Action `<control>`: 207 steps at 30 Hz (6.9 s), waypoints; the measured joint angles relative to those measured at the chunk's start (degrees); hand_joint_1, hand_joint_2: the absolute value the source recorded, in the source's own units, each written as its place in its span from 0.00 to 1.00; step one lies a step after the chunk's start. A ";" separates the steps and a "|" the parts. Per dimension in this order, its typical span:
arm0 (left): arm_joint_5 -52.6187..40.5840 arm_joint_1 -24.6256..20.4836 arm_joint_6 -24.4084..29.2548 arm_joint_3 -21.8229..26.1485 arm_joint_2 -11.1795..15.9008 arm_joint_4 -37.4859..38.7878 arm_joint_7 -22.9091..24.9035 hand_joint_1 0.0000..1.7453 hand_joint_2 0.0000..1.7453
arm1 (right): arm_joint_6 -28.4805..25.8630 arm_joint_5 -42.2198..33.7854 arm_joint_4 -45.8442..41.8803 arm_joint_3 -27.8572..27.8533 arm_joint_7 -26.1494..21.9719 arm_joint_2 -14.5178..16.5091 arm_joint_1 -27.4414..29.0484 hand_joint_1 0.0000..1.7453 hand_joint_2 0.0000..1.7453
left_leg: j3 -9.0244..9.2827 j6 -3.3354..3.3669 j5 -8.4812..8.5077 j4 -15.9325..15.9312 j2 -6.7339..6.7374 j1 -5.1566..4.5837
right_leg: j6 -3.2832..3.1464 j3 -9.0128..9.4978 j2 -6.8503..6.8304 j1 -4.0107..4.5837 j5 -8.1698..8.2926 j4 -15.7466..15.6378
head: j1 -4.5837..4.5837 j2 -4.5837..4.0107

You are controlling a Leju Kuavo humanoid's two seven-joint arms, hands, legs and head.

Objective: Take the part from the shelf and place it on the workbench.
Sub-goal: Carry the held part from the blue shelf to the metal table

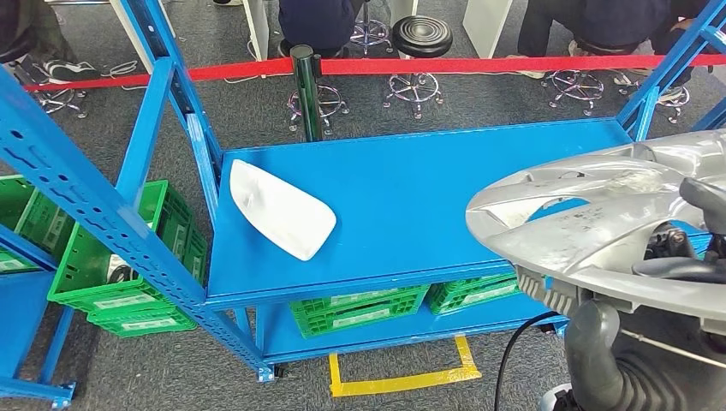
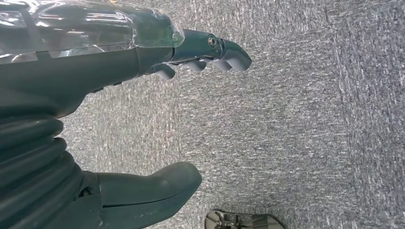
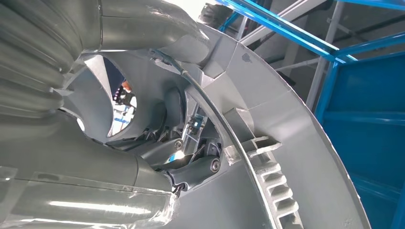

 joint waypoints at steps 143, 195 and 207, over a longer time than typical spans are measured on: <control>0.04 -0.25 1.49 0.04 -3.28 0.79 0.27 0.00 1.00 | 2.41 3.34 -0.74 0.92 7.95 -3.72 -2.43 1.00 1.00 | -2.87 0.69 4.21 -1.54 0.20 0.15 | 0.16 2.35 -0.57 0.47 -4.39 4.35 | 0.82 0.00; 0.35 0.04 1.59 0.05 -3.92 0.80 -0.40 0.00 1.00 | 0.52 2.95 -0.75 0.94 6.94 -4.16 -2.90 1.00 1.00 | -0.93 -0.26 1.62 -0.96 -0.09 -0.26 | -1.76 2.98 -0.79 1.00 -1.68 -1.93 | -1.69 0.00; 0.09 0.09 1.58 0.07 -4.23 0.81 -0.12 0.00 1.00 | 2.15 5.51 -0.76 0.92 7.85 -4.12 -2.83 1.00 1.00 | -1.15 1.26 1.18 -0.50 0.10 -1.20 | 0.13 3.04 -0.78 0.08 -1.33 -2.28 | -1.30 0.00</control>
